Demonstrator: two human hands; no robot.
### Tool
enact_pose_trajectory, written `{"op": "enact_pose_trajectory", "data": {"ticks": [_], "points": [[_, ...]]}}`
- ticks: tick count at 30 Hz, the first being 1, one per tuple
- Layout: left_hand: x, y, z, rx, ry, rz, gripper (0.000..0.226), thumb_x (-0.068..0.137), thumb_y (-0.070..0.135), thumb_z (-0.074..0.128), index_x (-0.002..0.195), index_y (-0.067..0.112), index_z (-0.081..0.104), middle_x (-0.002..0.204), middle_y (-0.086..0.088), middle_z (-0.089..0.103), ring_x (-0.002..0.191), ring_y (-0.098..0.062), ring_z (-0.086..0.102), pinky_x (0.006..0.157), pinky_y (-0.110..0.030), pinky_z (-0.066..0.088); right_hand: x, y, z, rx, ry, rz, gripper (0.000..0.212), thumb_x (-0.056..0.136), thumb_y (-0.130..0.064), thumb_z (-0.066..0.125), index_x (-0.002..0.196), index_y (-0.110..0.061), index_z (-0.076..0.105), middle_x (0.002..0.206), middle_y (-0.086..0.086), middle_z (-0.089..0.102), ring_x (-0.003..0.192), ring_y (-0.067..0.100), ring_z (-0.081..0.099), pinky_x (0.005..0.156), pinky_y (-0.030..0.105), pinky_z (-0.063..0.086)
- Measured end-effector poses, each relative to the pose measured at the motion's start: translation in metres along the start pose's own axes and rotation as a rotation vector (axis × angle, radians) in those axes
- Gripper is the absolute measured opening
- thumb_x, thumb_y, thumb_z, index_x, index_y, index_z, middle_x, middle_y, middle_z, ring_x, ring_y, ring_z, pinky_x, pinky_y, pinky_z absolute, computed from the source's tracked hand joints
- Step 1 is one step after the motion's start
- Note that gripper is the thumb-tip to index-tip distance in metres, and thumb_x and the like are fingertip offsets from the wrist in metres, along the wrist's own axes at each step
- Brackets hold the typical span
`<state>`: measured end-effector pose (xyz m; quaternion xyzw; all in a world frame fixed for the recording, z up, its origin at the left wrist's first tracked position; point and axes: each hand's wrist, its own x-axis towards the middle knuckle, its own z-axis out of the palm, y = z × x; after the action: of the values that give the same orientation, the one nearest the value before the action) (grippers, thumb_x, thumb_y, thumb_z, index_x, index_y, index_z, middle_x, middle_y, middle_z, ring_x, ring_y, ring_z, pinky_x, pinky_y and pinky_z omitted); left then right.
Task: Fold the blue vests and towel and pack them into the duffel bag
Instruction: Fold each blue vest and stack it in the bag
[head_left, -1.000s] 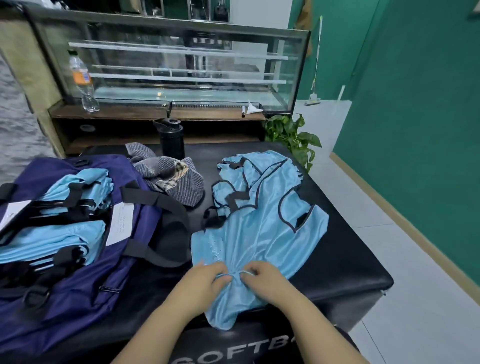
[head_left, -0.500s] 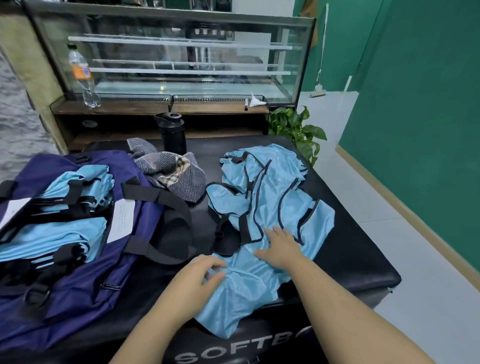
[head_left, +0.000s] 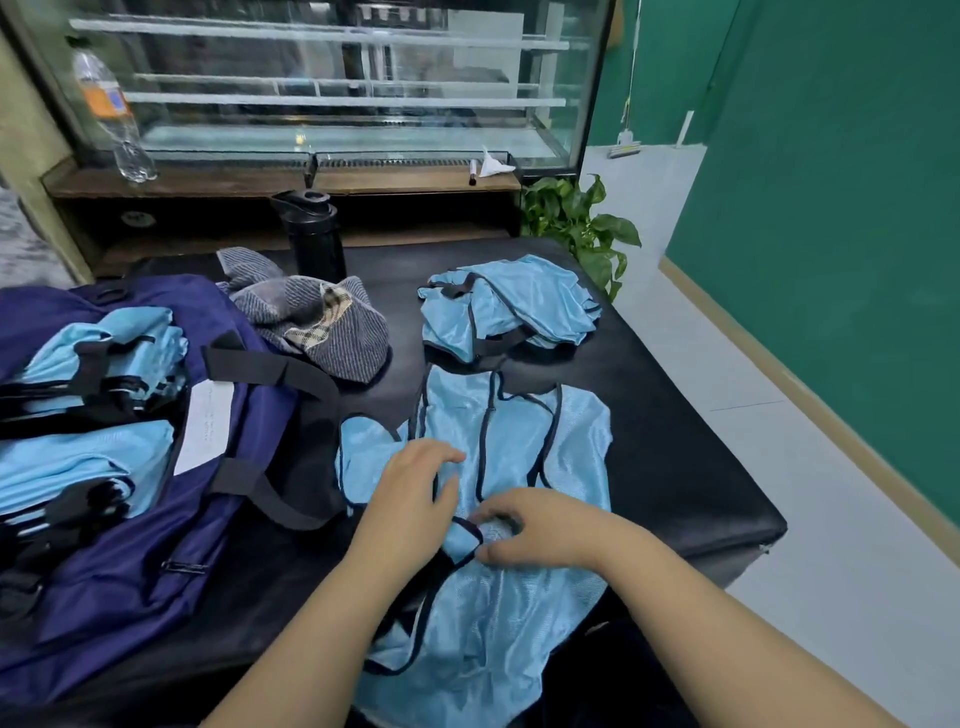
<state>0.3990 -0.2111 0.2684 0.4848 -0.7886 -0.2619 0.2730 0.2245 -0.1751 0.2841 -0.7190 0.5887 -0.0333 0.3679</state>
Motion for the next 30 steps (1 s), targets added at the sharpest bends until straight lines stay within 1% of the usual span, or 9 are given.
{"op": "enact_pose_trajectory", "data": {"ticks": [3, 6, 9, 14, 17, 19, 23, 26, 30], "points": [[0.016, 0.005, 0.003, -0.029, -0.033, -0.038, 0.027, 0.094, 0.012, 0.053, 0.12, 0.017, 0.057, 0.12, 0.007, 0.047, 0.119, -0.01, 0.045, 0.095, -0.013, 0.026, 0.002, 0.005, -0.011, 0.157, 0.119, 0.051, 0.04, 0.087, -0.039, 0.065, 0.125, -0.029, 0.058, 0.106, -0.019, 0.057, 0.097, -0.001, 0.052, 0.091, 0.018, 0.041], [0.037, 0.008, 0.005, -0.017, -0.046, -0.111, 0.033, 0.094, 0.014, 0.051, 0.127, 0.014, 0.052, 0.132, 0.001, 0.045, 0.122, -0.016, 0.045, 0.097, -0.017, 0.028, 0.006, 0.012, -0.023, 0.246, 0.26, 0.094, 0.028, 0.09, -0.03, 0.064, 0.117, -0.024, 0.064, 0.102, -0.013, 0.062, 0.088, 0.001, 0.057, 0.076, 0.011, 0.043], [0.059, 0.005, 0.007, 0.025, -0.092, -0.303, 0.041, 0.094, 0.019, 0.05, 0.134, 0.012, 0.044, 0.14, -0.008, 0.038, 0.121, -0.025, 0.046, 0.099, -0.031, 0.038, 0.01, 0.021, -0.03, 0.336, 0.357, 0.151, 0.021, 0.092, -0.025, 0.061, 0.112, -0.022, 0.065, 0.106, -0.008, 0.064, 0.096, 0.01, 0.062, 0.078, 0.018, 0.048], [0.086, -0.009, 0.013, 0.065, -0.147, -0.465, 0.035, 0.094, 0.018, 0.046, 0.126, 0.004, 0.042, 0.125, -0.015, 0.048, 0.102, -0.026, 0.05, 0.078, -0.031, 0.04, 0.024, 0.022, -0.032, 0.394, 0.436, 0.175, 0.02, 0.093, -0.026, 0.058, 0.112, -0.027, 0.063, 0.102, -0.002, 0.064, 0.077, 0.016, 0.06, 0.066, 0.02, 0.047], [0.096, -0.014, 0.017, 0.113, -0.098, -0.483, 0.026, 0.092, 0.019, 0.048, 0.114, 0.004, 0.045, 0.118, -0.016, 0.051, 0.102, -0.031, 0.052, 0.082, -0.039, 0.045, 0.037, 0.02, -0.03, 0.453, 0.477, 0.18, 0.025, 0.093, -0.025, 0.057, 0.117, -0.026, 0.061, 0.105, 0.0, 0.065, 0.072, 0.01, 0.056, 0.057, 0.015, 0.041], [0.1, -0.017, 0.019, 0.147, -0.076, -0.493, 0.031, 0.092, 0.02, 0.05, 0.118, 0.005, 0.044, 0.123, -0.015, 0.048, 0.109, -0.033, 0.051, 0.088, -0.041, 0.043, 0.045, 0.017, -0.029, 0.494, 0.495, 0.18, 0.026, 0.093, -0.025, 0.056, 0.119, -0.025, 0.059, 0.107, 0.001, 0.065, 0.07, 0.008, 0.054, 0.058, 0.015, 0.041], [0.108, -0.026, 0.021, 0.167, -0.087, -0.465, 0.046, 0.089, 0.019, 0.055, 0.132, 0.012, 0.039, 0.127, -0.009, 0.05, 0.117, -0.031, 0.04, 0.091, -0.036, 0.037, 0.063, 0.011, -0.038, 0.543, 0.526, 0.181, 0.034, 0.096, -0.028, 0.054, 0.129, -0.025, 0.051, 0.128, -0.005, 0.055, 0.087, 0.009, 0.058, 0.074, 0.021, 0.044], [0.115, -0.03, 0.019, 0.169, -0.167, -0.445, 0.065, 0.085, 0.014, 0.057, 0.142, 0.031, 0.03, 0.128, 0.0, 0.049, 0.12, -0.027, 0.032, 0.09, -0.035, 0.036, 0.073, 0.007, -0.041, 0.641, 0.46, 0.208, 0.044, 0.097, -0.031, 0.052, 0.139, -0.029, 0.04, 0.133, -0.01, 0.044, 0.109, 0.018, 0.06, 0.071, 0.019, 0.045], [0.119, -0.035, 0.015, 0.066, -0.225, -0.458, 0.051, 0.083, 0.014, 0.06, 0.124, 0.042, 0.047, 0.113, 0.001, 0.05, 0.123, -0.023, 0.03, 0.098, -0.041, 0.039, 0.082, 0.007, -0.033, 0.63, 0.389, 0.196, 0.054, 0.096, -0.026, 0.055, 0.145, -0.03, 0.033, 0.141, -0.006, 0.042, 0.118, 0.013, 0.052, 0.077, 0.018, 0.041]]}}
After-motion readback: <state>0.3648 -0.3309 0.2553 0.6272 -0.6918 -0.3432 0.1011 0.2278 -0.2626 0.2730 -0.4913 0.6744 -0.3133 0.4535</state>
